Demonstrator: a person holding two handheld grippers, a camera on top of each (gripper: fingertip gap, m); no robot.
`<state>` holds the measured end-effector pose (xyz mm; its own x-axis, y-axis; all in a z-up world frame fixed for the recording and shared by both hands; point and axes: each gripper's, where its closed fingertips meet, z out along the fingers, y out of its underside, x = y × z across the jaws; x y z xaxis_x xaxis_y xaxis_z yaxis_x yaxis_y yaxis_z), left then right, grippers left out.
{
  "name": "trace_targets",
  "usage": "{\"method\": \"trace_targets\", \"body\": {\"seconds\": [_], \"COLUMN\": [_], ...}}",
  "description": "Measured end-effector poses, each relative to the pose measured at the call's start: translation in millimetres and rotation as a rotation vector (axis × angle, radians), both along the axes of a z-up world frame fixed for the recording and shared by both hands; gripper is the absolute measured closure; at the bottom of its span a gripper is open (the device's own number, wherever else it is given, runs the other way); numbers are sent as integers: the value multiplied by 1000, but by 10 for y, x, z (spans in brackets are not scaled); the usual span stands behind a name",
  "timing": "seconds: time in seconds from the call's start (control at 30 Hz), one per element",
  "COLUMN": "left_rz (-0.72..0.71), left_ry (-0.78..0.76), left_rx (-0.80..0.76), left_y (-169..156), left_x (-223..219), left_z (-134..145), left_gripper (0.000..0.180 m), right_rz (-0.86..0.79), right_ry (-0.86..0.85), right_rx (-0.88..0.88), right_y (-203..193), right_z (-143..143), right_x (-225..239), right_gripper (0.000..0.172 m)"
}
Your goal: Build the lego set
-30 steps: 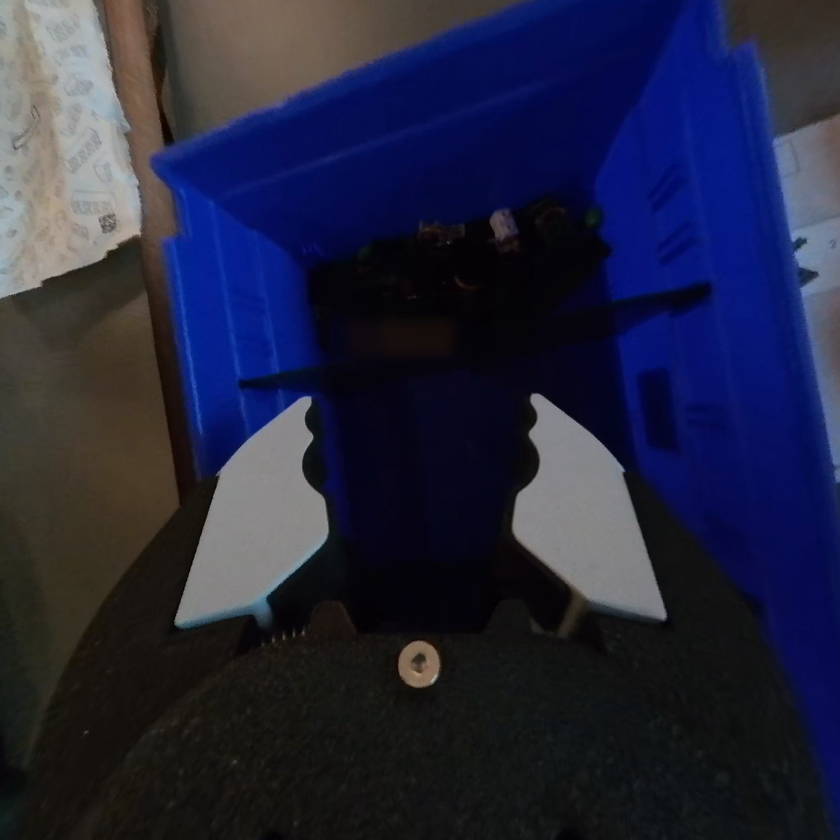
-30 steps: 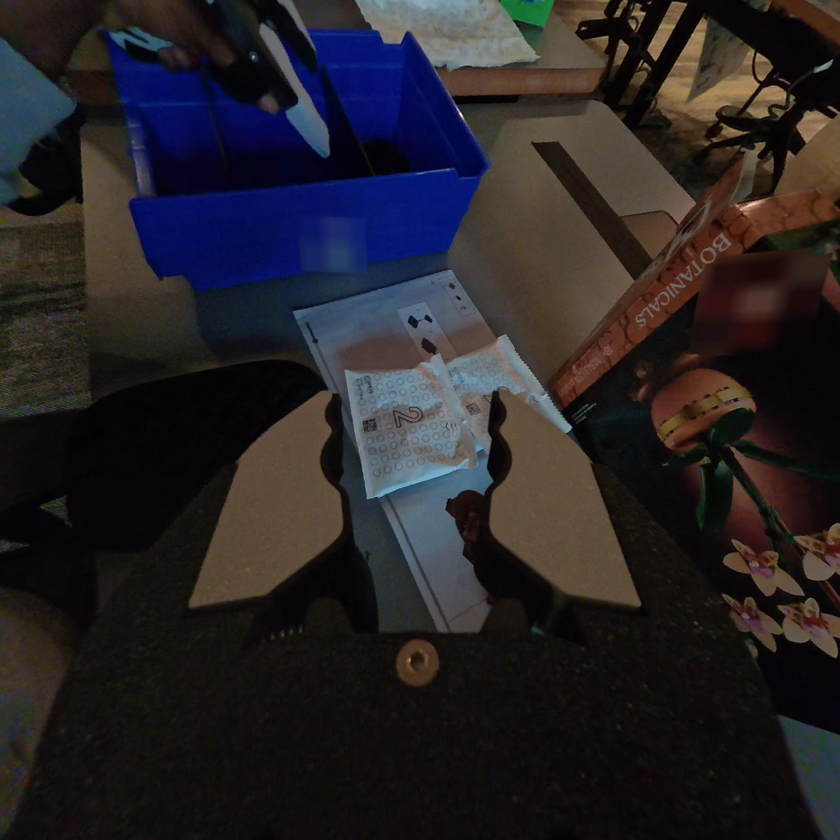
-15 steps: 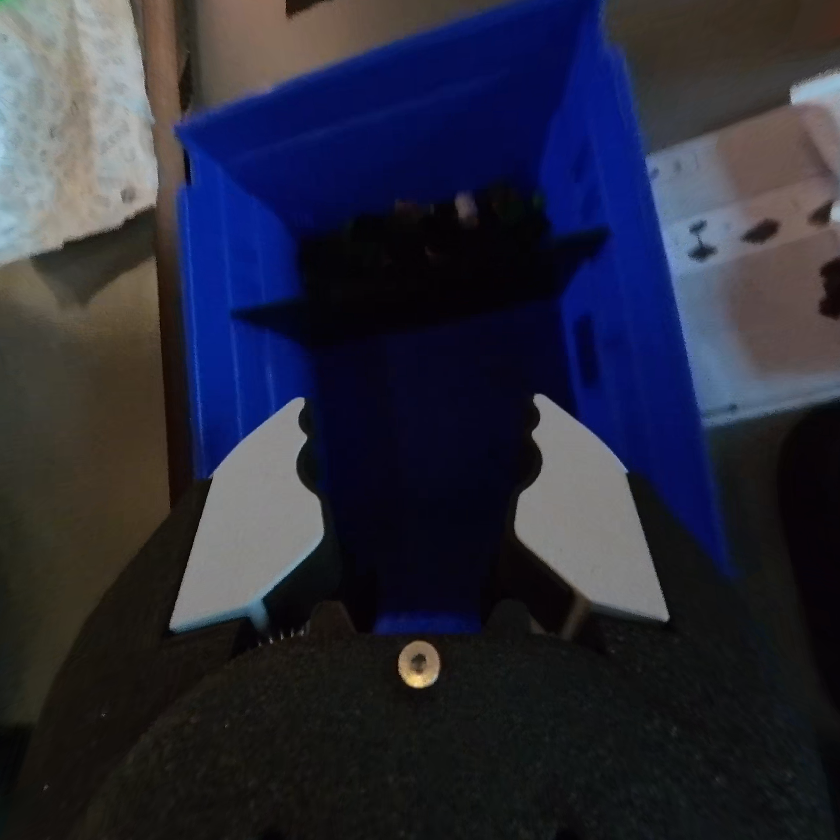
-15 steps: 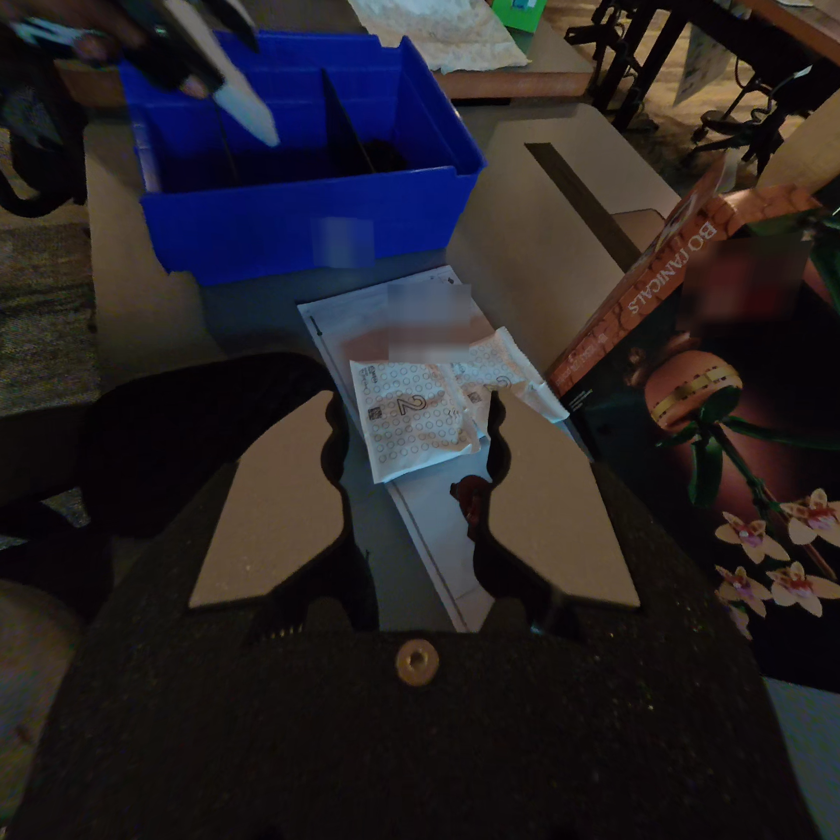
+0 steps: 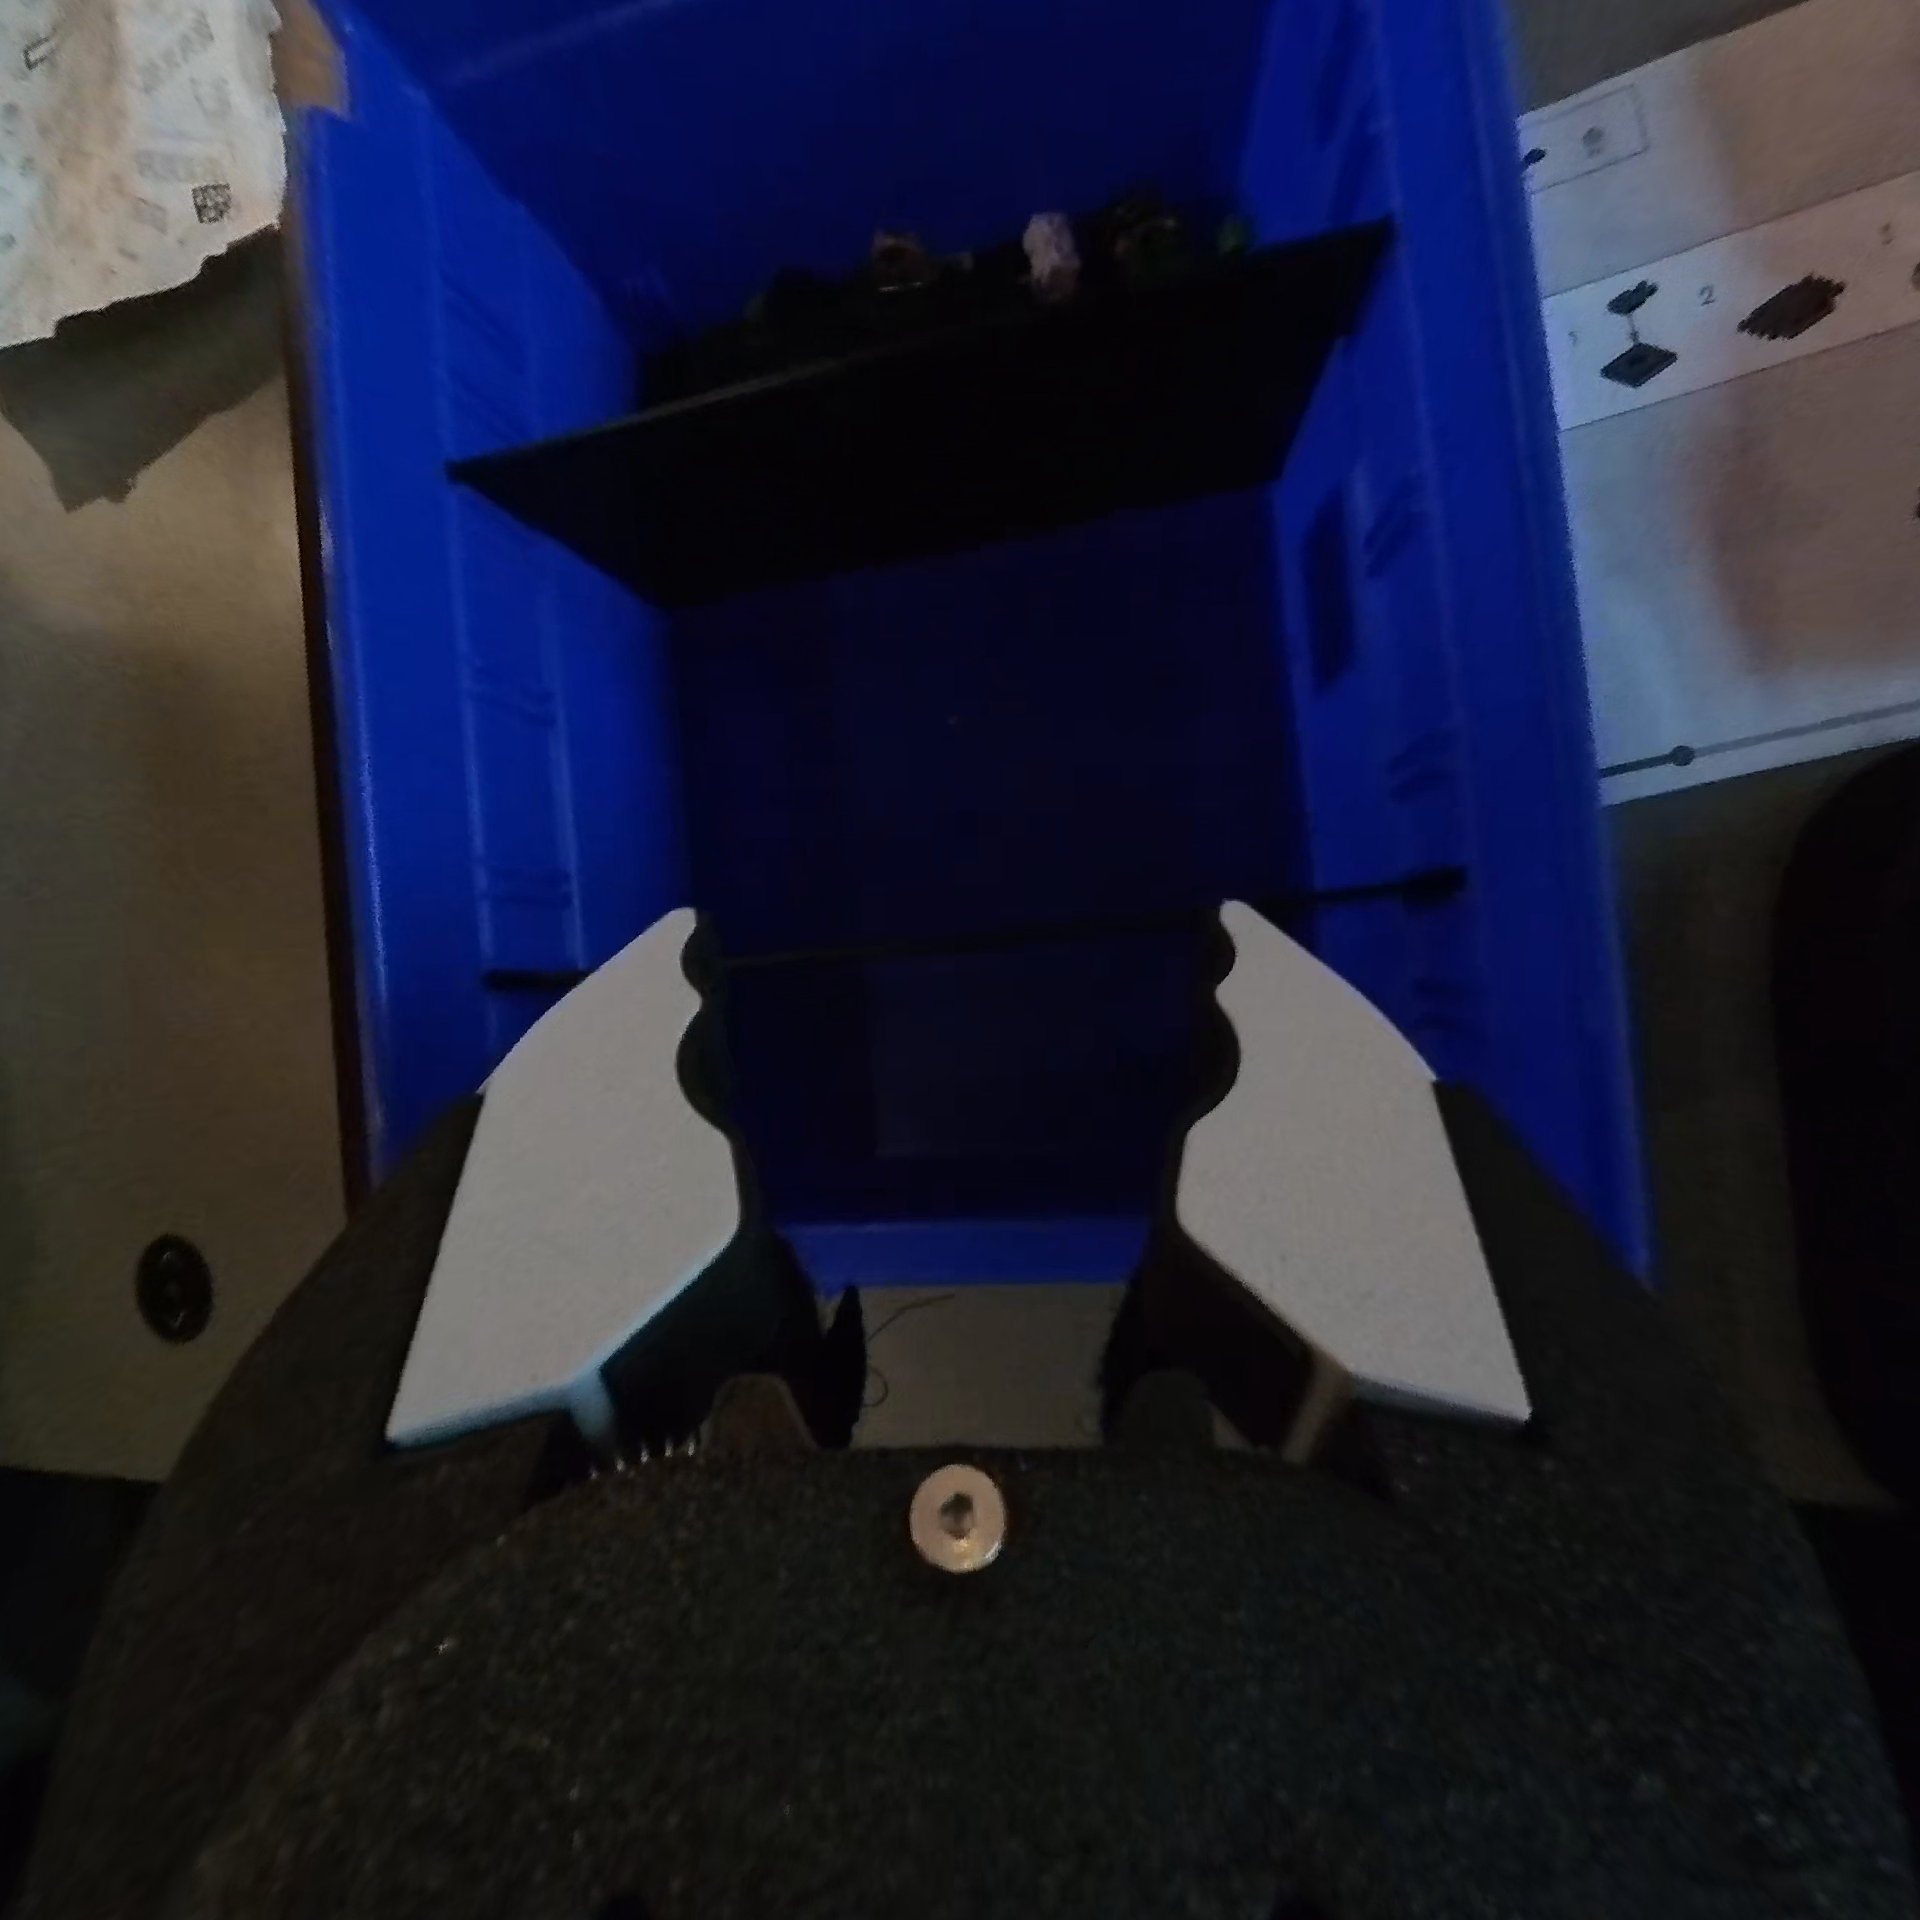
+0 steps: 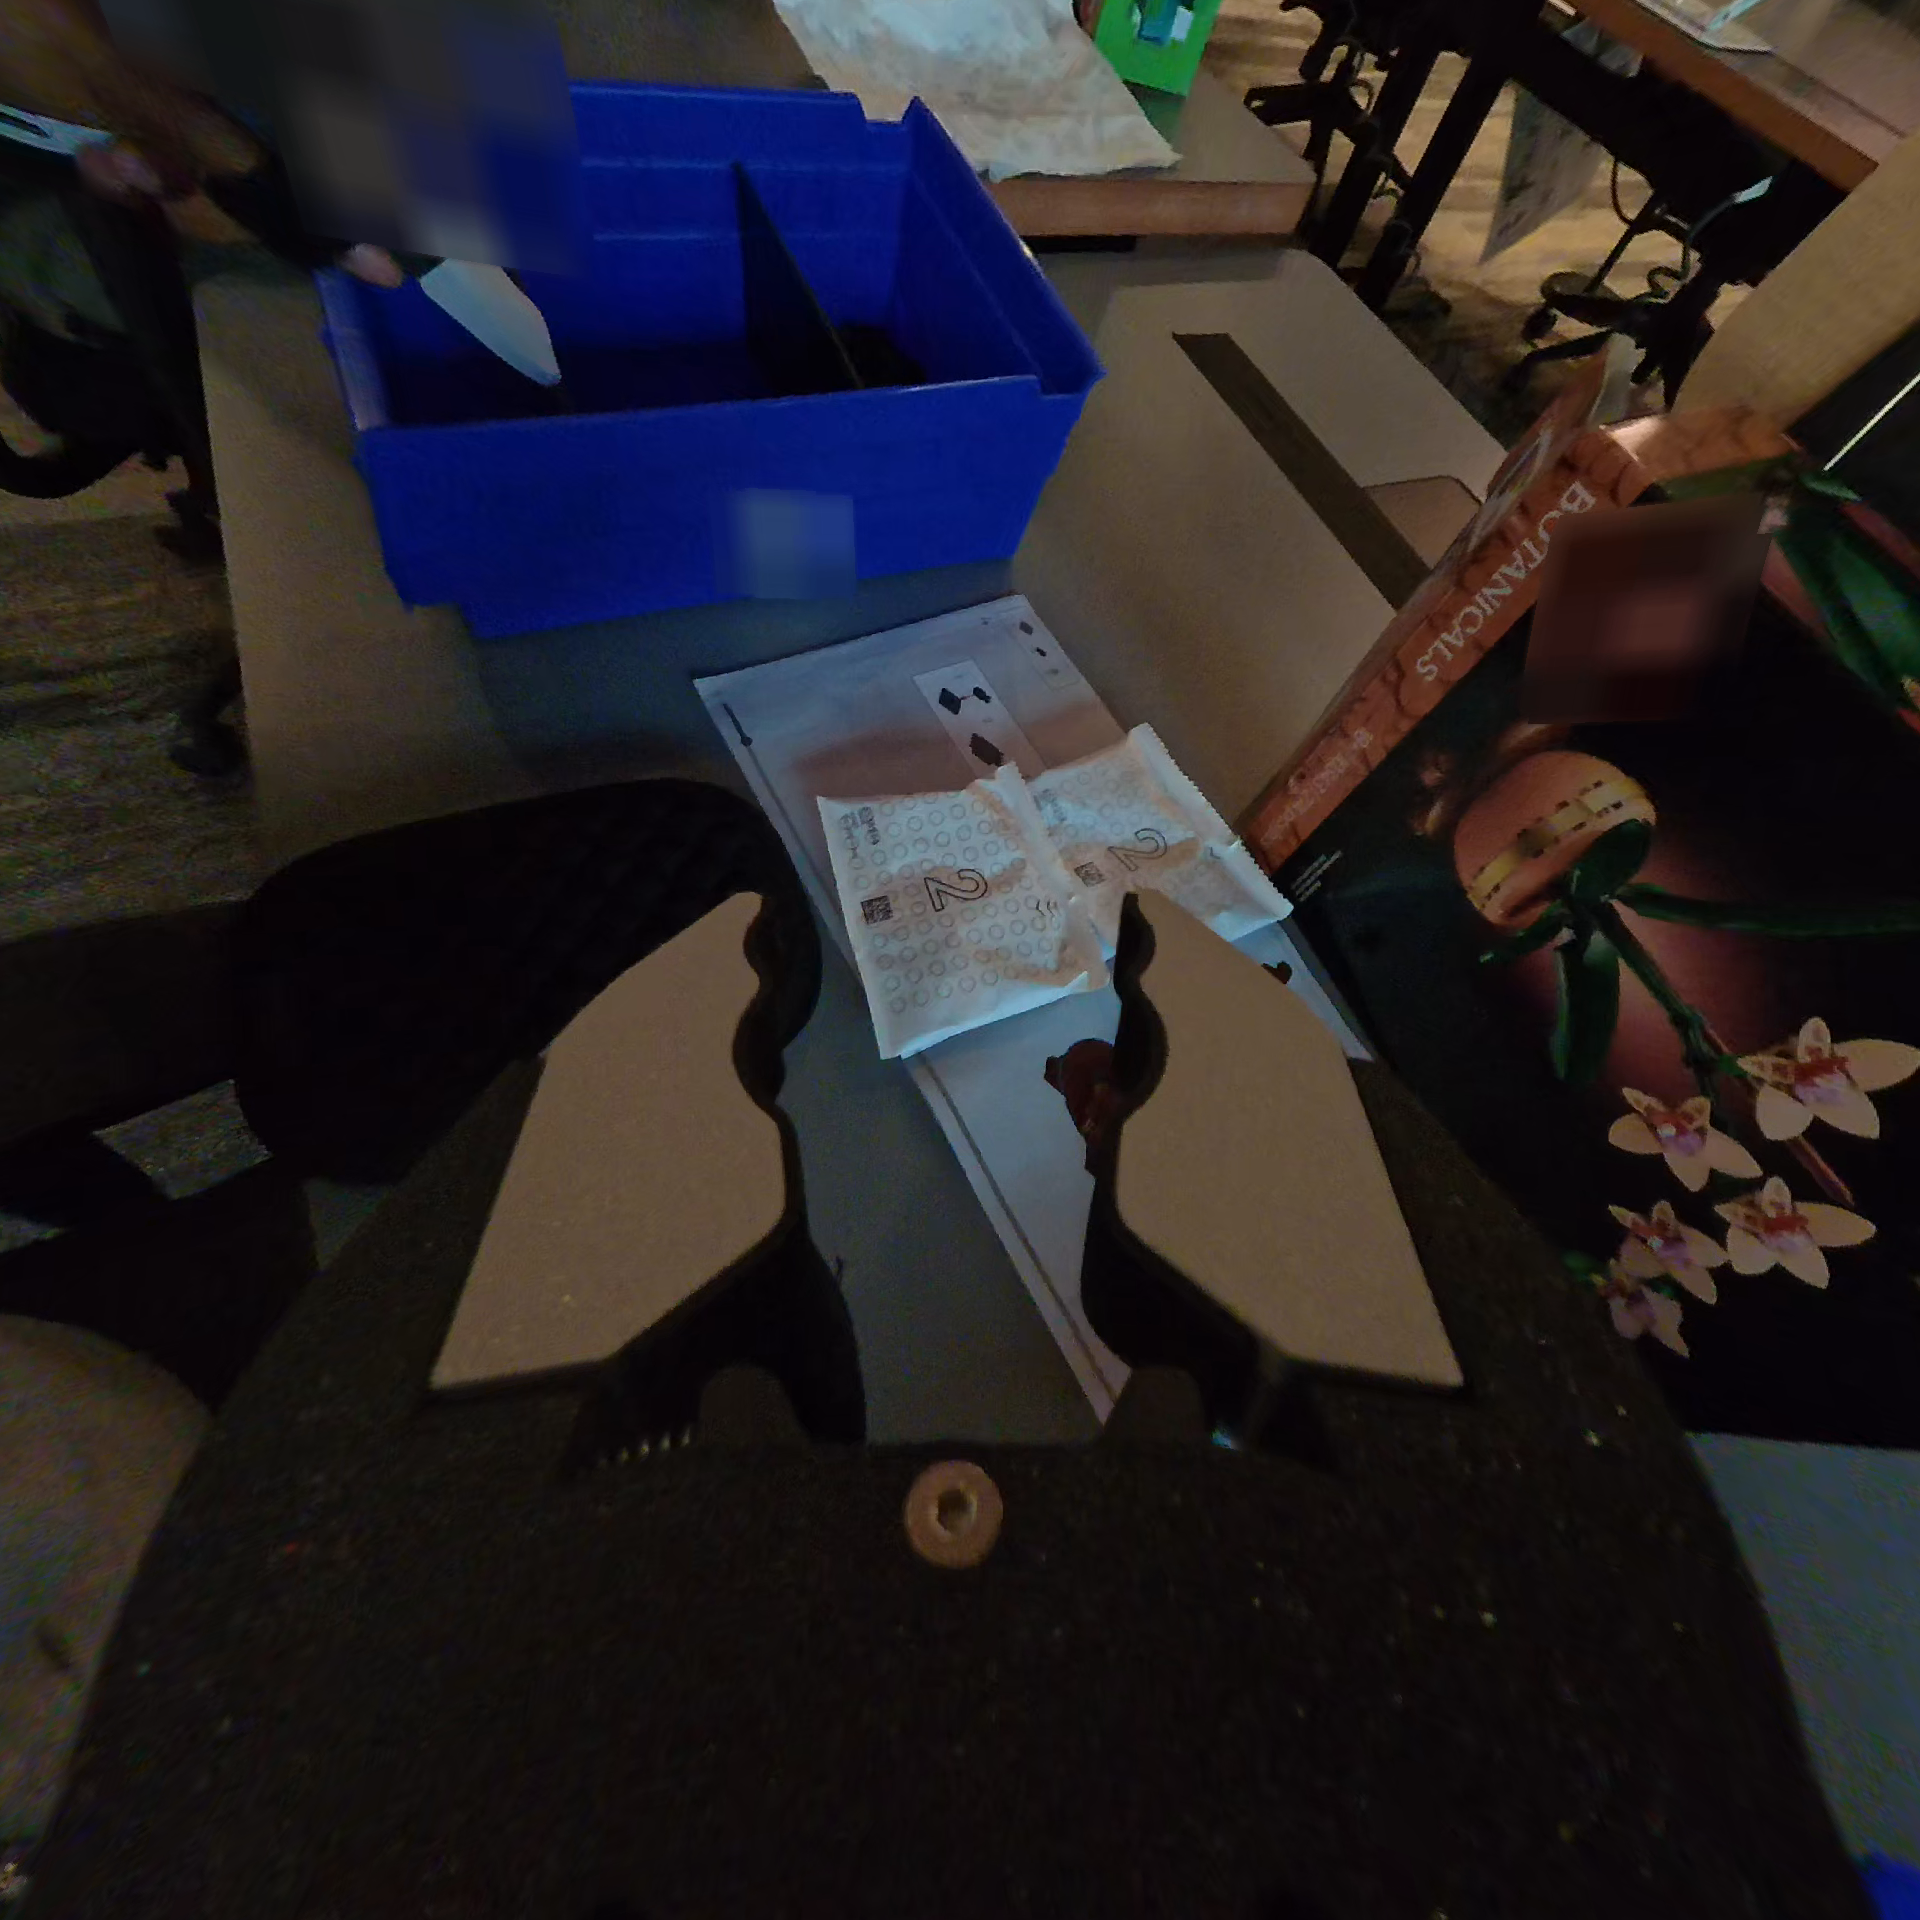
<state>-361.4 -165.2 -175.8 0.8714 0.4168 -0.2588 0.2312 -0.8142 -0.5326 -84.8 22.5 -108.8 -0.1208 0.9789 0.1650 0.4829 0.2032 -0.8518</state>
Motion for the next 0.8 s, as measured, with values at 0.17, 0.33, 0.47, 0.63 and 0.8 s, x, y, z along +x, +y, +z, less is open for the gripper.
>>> {"method": "trace_targets", "body": {"seconds": [0.17,0.33,0.47,0.63,0.8], "left_rz": [-2,-14,-20,-33,-41], "left_ry": [10,12,29,72,74], "left_rx": [-2,16,21,32,69], "left_y": [-39,-33,-40,-150,-372], "left_x": [11,34,57,155,319], "left_z": [9,33,73,202,271], "left_gripper": [93,92,92,90,88], "right_rz": [-7,-5,-6,-6,2], "right_ry": [6,5,2,1,-2], "right_rx": [-3,-1,-4,-10,-11], "right_y": [-6,-18,-22,-33,-82], "right_z": [9,6,-12,-29,-44], "right_x": [22,20,30,47,61], "right_gripper": [112,112,112,112,112]}}
